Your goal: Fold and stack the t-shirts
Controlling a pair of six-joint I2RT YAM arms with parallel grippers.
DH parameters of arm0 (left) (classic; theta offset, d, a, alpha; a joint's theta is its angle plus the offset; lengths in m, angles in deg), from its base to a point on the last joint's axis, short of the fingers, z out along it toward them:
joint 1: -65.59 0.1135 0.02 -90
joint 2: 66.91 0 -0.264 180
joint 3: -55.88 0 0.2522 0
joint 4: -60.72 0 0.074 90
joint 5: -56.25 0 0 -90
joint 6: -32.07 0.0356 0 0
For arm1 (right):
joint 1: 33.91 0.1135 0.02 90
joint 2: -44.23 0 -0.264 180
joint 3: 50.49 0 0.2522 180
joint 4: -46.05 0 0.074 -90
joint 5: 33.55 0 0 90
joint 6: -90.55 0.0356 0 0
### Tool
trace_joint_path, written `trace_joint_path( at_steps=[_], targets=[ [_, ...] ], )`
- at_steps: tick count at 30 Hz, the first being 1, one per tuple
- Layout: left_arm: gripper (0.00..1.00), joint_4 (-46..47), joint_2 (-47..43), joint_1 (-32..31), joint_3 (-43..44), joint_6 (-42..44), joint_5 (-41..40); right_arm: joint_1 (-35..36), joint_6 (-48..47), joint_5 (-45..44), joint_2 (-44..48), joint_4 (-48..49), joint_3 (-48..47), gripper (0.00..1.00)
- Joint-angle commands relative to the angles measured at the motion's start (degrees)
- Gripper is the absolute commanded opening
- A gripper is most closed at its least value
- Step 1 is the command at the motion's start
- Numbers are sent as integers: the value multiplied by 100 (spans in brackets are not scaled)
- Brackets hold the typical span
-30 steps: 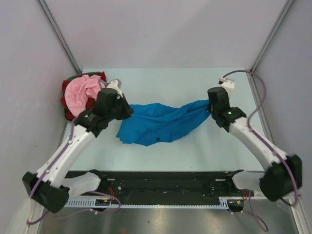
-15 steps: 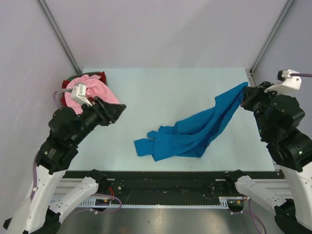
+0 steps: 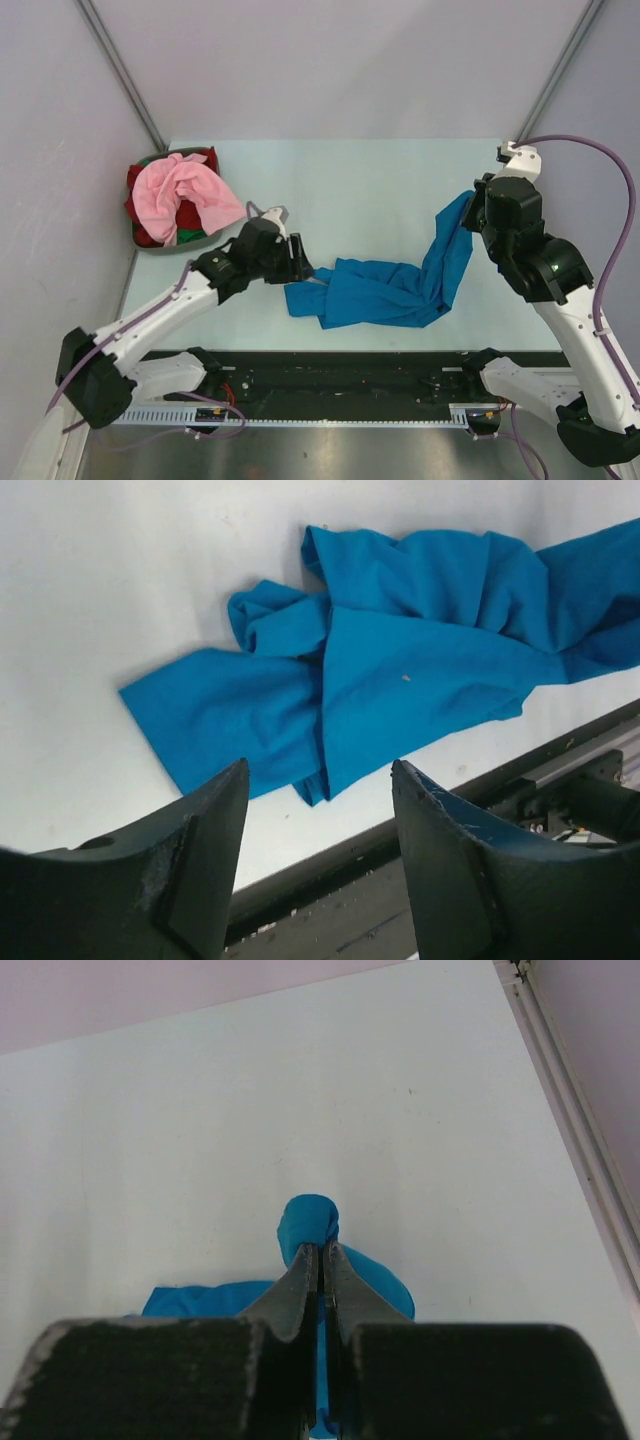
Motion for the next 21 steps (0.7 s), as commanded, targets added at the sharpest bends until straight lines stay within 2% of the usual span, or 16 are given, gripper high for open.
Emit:
trace_joint_path(
  at_steps=[1,5,12,21],
  targets=[
    [65,1065,629,-175,178,114,61,11,17,35,95,227,93,0],
    [67,1224,1367,-210,564,290,96,11,0,0,113,314,278,0],
    [62,1462,2616,-272,1092,448,255,3,0,27,130,473,550,0],
    [59,1339,3066,-272,1145,387,185,-24,-62,27,157,543,717,0]
  ],
)
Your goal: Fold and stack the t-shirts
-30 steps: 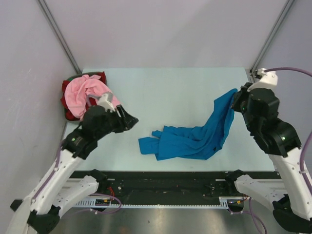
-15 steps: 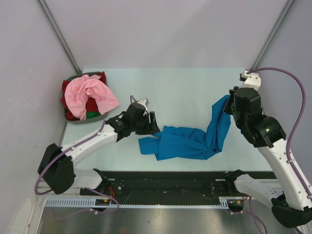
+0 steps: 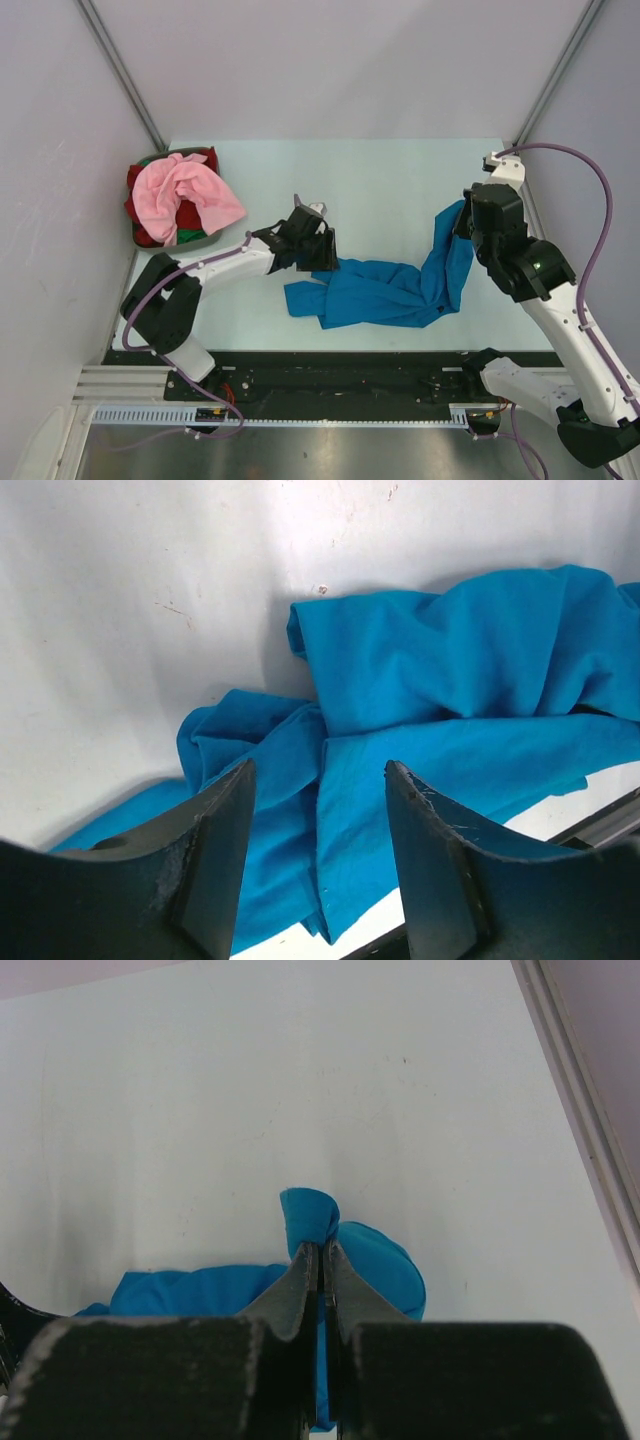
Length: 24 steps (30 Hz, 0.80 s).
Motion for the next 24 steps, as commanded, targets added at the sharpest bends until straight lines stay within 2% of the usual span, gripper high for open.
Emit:
trace_joint_path(
  at_steps=[1,9,13,22,24],
  targets=[
    [58,51,46,-36,203,77,1,-22,-58,27,109,292,14,0],
    [59,-221,-332,-36,-104,77,-333,-22,-5,123,65,310,31,0],
    [61,-432,-280,-36,-139,68,-772,-13,22,185,56,327,49,0],
    [62,-151,186,-36,-342,-55,-624,-13,4,159,56,292,58,0],
    [59,-89,291,-27,-359,-55,-536,-13,4,159,65,292,58,0]
  ],
)
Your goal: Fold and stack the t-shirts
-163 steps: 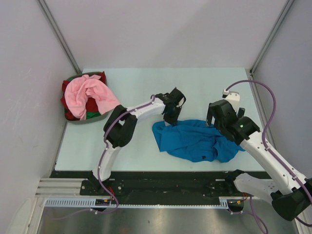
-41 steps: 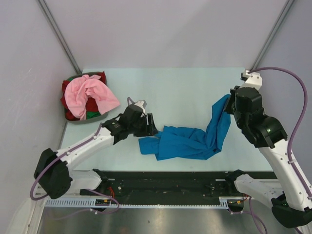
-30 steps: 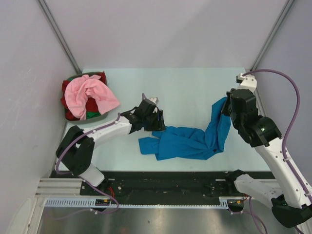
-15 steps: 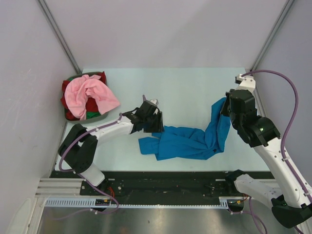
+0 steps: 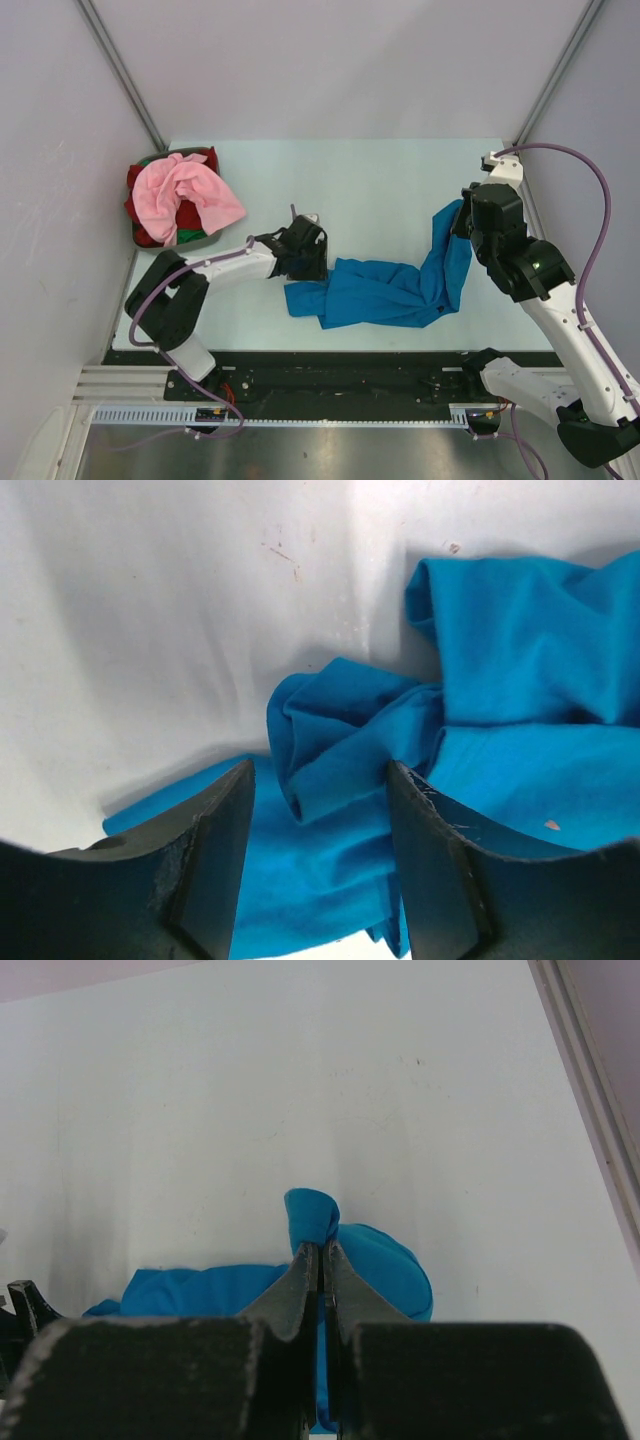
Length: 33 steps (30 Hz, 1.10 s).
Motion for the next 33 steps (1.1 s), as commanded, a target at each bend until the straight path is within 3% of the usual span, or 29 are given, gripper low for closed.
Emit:
trace_joint_path(
  at_steps=[1,2,3,5,6,12,18,22,26,30,33],
  targets=[
    [57,265,217,-34,-53,-47,90,-6,8,3,52,174,21,0],
    [54,274,252,-34,-27,-47,99,2,0,12,51,165,21,0],
    [39,283,331,-34,-9,-47,46,-6,8,12,60,165,12,0],
    [19,283,393,-34,104,23,-24,-6,8,3,60,156,12,0],
    [0,257,411,-25,157,41,-181,2,17,3,60,139,21,0],
    [0,-375,34,80,1000,331,-692,20,-27,29,130,156,12,0],
    [0,-1465,-1108,204,2230,656,-1447,46,-194,564,631,691,-41,0],
    [0,-1458,-2283,204,2592,920,-1650,64,-343,1276,947,1052,-111,0],
    [0,-1186,-3305,204,2505,1183,-1537,73,-475,2216,1482,1474,-146,0],
    [0,23,-4473,204,1759,1526,-301,82,-545,3234,2002,1879,-199,0],
    [0,702,-5623,195,1082,1641,124,64,-545,3222,2300,1871,-313,0]
  ],
)
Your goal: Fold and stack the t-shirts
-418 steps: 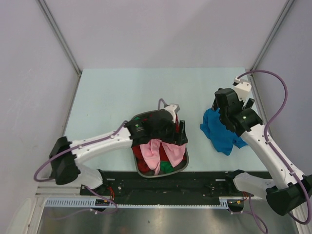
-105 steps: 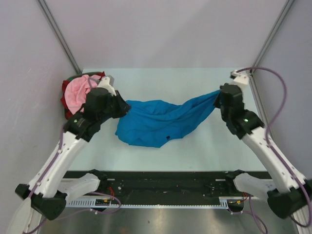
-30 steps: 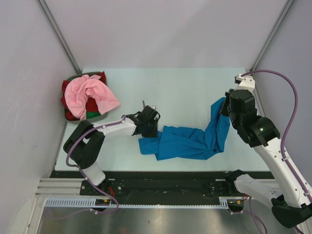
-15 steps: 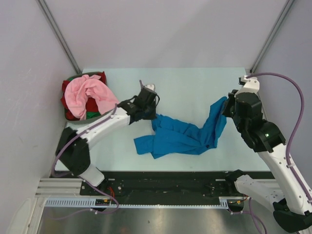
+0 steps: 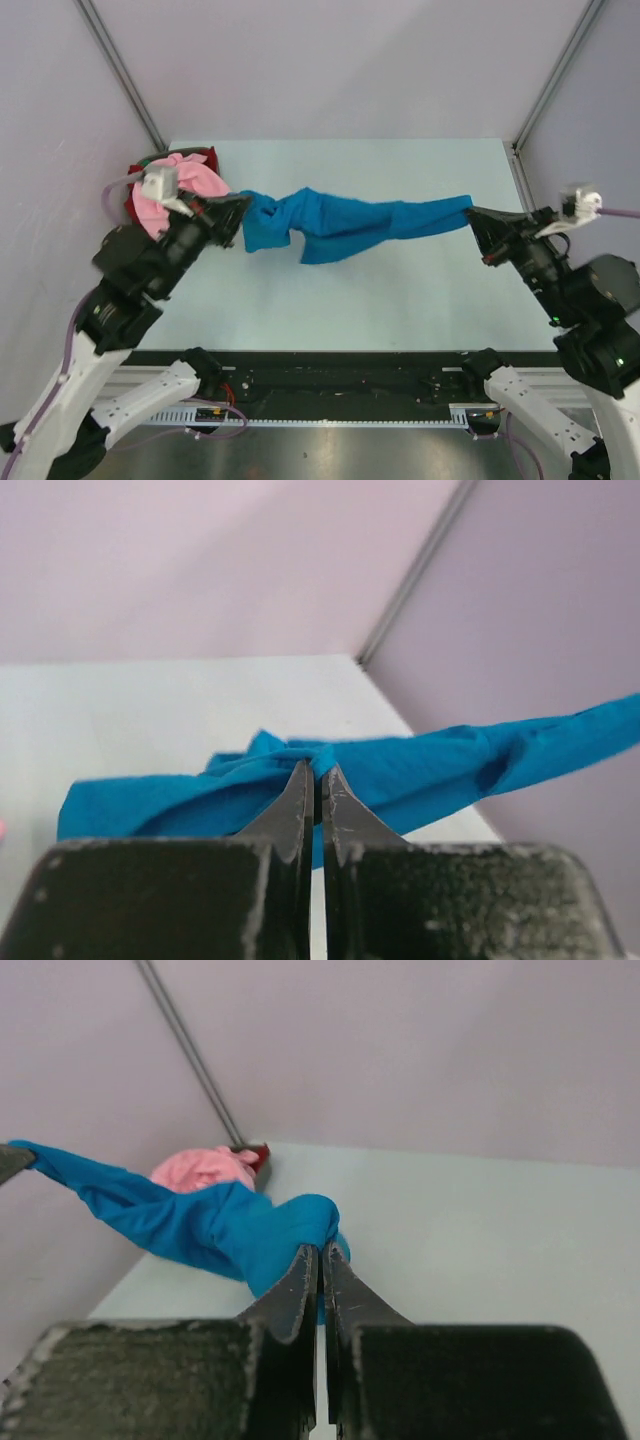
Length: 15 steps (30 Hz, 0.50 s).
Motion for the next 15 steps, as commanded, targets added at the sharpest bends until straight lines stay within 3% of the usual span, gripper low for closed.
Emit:
trace_joint_path(
  at_steps=[1,6,12,15],
  targets=[
    [0,1104,-1080,9,-875,421,840,16,-226,506,448,446,-392,0],
    [0,728,-1302,9,-1175,571,444,7,-288,-653,282,-302,-656,0],
    [0,902,-1232,9,-1299,395,576,-2,-288,-507,316,-128,-656,0],
    [0,772,-550,9,-904,430,392,-19,-315,-366,378,268,-735,0]
  ],
)
